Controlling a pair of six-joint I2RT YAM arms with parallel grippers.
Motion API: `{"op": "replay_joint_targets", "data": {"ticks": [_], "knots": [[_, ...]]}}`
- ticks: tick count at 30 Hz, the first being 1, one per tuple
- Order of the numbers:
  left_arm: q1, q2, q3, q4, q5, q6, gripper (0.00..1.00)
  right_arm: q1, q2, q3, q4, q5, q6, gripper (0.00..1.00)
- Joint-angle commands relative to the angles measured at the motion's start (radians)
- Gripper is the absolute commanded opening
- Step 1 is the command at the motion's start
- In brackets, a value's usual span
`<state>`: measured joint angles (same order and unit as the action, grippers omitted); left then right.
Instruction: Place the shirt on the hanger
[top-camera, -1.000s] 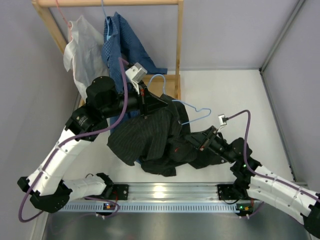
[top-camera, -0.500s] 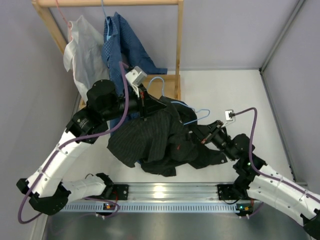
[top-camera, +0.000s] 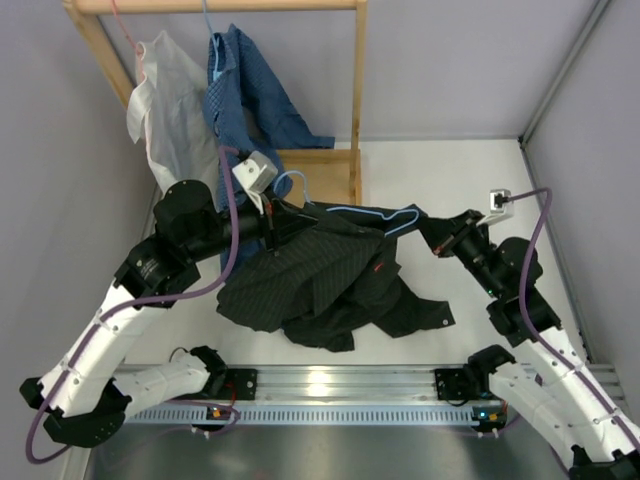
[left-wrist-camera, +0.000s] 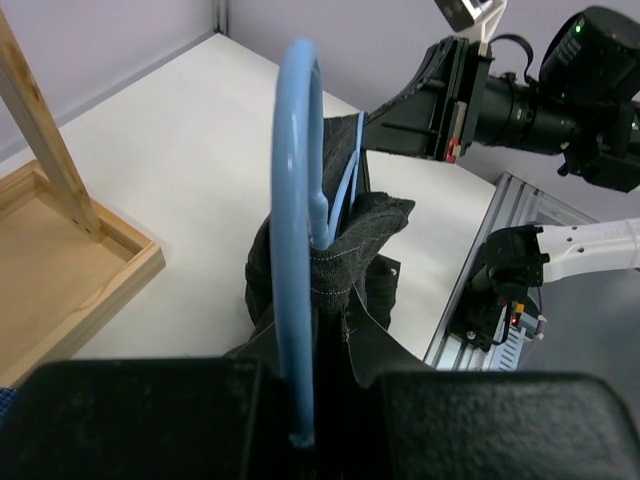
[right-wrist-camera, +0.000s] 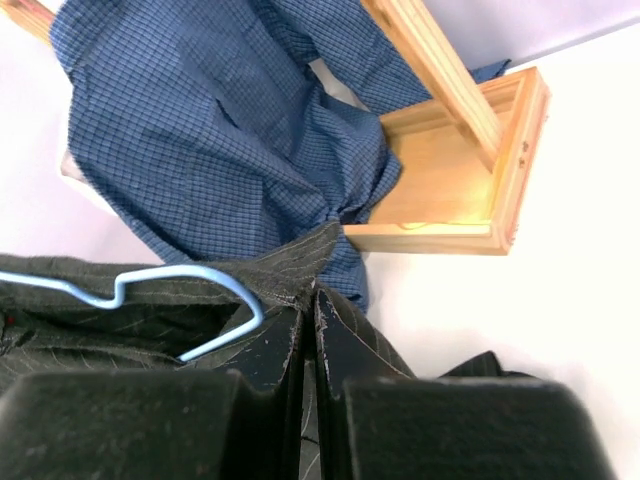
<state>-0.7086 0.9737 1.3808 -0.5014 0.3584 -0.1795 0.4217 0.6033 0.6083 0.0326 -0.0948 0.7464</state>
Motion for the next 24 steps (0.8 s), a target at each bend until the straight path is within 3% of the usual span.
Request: {"op": "replay_joint_targets", "data": {"ticks": [1,7,10,16,18,20,24], "knots": [[0.003,-0.041,-0.008,-0.018,-0.032,0.054,0.00,-0.086,0.036,0.083,-0.082,-0.022,-0.081,0.00],[0.003,-0.066,-0.043,-0.074,-0.136,0.090,0.00,-0.113,0.111,0.243,-0.210,-0.068,-0.202,0.00],[0.003,-0.035,-0.031,-0.124,-0.122,0.107,0.00,-0.113,0.133,0.289,-0.261,-0.077,-0.280,0.00],[0.001,0.032,0.007,-0.128,-0.105,0.023,0.00,-0.080,0.156,0.306,-0.270,-0.275,-0.354,0.00],[0.003,0.069,0.011,-0.083,-0.107,-0.038,0.00,-0.031,0.153,0.280,-0.241,-0.371,-0.348,0.00],[0.001,0.086,-0.017,0.092,-0.108,-0.173,0.00,0.035,0.145,0.219,-0.196,-0.408,-0.322,0.00],[0.003,0.118,-0.065,0.271,-0.096,-0.271,0.00,0.178,0.118,0.047,-0.062,-0.341,-0.274,0.00]]}}
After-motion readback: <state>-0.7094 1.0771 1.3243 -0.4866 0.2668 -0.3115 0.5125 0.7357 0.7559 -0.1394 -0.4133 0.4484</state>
